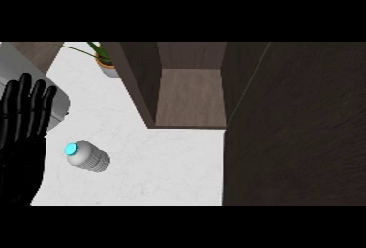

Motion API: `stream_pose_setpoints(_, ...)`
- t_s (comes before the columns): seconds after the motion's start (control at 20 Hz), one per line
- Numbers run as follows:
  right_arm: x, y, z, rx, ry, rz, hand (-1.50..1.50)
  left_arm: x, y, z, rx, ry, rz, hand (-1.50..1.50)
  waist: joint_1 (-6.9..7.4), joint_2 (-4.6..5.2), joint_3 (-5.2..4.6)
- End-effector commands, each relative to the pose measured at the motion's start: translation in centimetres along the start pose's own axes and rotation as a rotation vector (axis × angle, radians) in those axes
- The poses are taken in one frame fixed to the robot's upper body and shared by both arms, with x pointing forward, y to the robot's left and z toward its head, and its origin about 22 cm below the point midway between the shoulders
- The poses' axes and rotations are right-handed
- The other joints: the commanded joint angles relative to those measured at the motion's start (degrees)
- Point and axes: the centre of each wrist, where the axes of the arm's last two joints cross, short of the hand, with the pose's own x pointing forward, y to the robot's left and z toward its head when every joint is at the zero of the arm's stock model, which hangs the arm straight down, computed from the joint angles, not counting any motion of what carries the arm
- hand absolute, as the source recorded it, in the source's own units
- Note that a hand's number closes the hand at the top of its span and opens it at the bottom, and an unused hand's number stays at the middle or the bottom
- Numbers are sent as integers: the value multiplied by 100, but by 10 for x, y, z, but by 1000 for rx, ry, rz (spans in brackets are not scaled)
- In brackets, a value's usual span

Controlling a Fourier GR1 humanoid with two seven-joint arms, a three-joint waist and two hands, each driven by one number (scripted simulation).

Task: Pick up the bottled water, place it into the cabinet and close the cabinet

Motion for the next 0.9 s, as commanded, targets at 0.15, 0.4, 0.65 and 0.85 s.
stream_pose_setpoints(0.15,9,-11,19,44,63,34,-150,13,18,19,337,-6,-202,-150,-23,152,69)
stream_pose_setpoints(0.4,15,9,37,167,158,-171,-150,11,5,35,614,182,14,-150,-34,133,60)
stream_pose_setpoints(0.65,49,1,64,169,171,-175,-150,41,-29,62,669,166,26,-150,-74,145,68)
stream_pose_setpoints(0.85,79,3,85,167,167,-181,-150,53,-41,80,664,166,37,-150,-84,144,64)
